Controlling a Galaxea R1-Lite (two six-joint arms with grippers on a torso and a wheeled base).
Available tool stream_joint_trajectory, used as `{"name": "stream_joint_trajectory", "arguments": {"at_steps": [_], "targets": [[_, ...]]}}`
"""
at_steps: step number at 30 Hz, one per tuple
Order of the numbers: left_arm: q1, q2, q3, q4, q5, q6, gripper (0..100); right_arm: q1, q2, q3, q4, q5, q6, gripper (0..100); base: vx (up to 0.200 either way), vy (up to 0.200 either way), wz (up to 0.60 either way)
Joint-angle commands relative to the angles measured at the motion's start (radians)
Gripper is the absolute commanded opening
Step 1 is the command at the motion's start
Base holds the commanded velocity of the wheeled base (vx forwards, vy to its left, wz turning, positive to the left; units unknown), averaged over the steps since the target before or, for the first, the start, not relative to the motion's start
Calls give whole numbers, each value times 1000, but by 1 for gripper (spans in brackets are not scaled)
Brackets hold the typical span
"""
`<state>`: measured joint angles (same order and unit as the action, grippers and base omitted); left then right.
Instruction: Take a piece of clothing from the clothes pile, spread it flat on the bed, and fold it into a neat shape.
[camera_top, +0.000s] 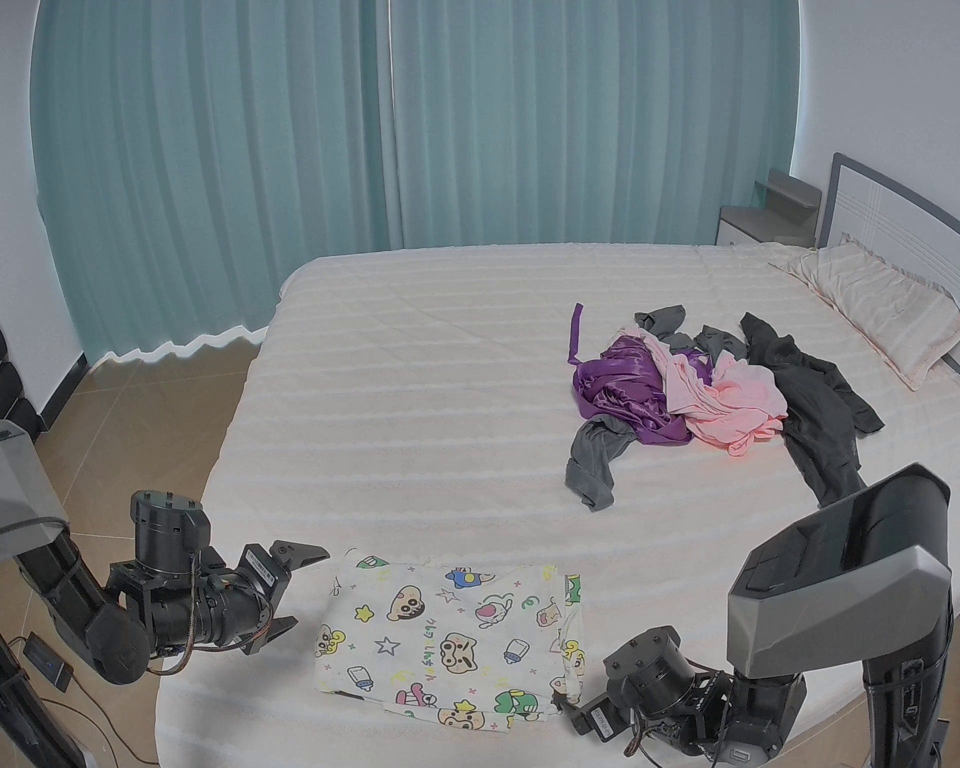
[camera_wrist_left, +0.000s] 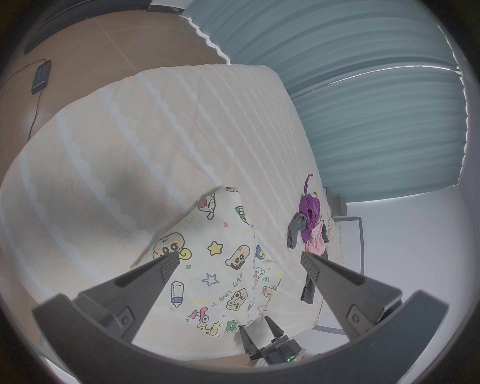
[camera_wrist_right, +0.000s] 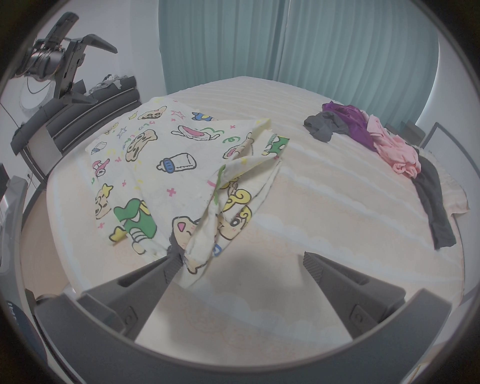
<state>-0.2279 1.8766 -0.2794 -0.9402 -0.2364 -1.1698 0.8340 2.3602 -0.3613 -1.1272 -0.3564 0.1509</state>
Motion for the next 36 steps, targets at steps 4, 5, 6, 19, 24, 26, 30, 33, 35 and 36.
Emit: {"name": "stream_joint_trajectory", "arguments": {"at_steps": [4,5,6,19,24,26,30,33,35,36], "targets": [[1,-1,0,0,0,1,100,-1,-25,24,4,-32,-39,100,0,0,0],[1,-1,0,0,0,1,100,-1,-36,28,12,-33,-43,100,0,0,0],[1,-1,0,0,-1,1,100,-1,-47,30,18,-33,-45,100,0,0,0],[-5,-1,-7,-12,-4,12,100,-75,-130,-19,-31,145,190,100,0,0,0],[-5,90,-12,-14,3,222,100,-98,-47,-102,-31,237,352,100,0,0,0],[1,124,-18,-14,3,259,100,-105,-12,-127,-31,237,365,100,0,0,0],[21,179,-55,-3,6,312,100,-107,37,-159,-37,235,371,100,0,0,0],[22,237,-70,-3,26,415,100,-107,51,-174,-20,231,371,100,0,0,0],[22,274,-103,-5,78,455,100,-104,65,-197,-5,229,371,100,0,0,0],[21,288,-123,-5,101,456,100,-104,70,-216,3,229,372,100,0,0,0]]}}
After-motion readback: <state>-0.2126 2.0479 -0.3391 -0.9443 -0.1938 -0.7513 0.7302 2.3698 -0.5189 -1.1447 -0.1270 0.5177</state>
